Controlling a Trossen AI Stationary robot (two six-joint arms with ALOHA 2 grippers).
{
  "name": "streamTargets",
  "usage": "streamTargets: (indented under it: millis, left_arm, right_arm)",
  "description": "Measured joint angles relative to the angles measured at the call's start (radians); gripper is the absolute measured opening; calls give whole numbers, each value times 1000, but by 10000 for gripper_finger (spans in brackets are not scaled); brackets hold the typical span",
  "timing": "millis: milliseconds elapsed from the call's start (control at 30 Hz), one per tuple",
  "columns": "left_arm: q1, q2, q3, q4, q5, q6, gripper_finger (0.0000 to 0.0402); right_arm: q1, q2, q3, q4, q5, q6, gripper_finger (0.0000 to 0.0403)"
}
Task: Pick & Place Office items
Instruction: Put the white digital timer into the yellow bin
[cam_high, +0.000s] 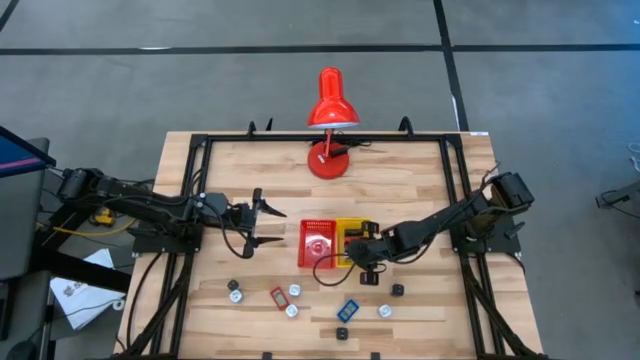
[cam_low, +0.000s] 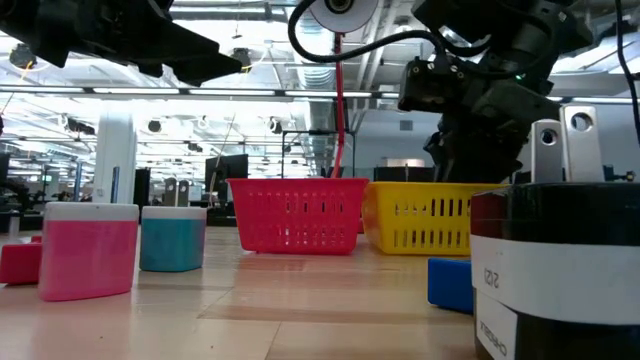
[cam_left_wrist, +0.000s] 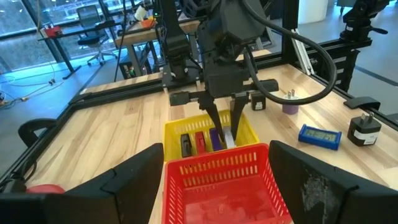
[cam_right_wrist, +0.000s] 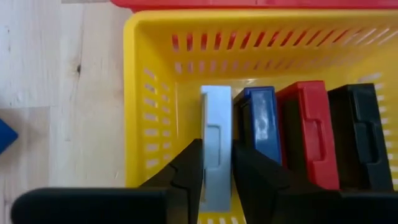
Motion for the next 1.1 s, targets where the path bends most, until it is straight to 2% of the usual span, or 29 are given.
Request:
streamTargets:
  millis: [1100]
  left_arm:
    - [0,0,0,-1,-3,0,286]
  right_arm:
    - [0,-2,39,-34,0,-51,83]
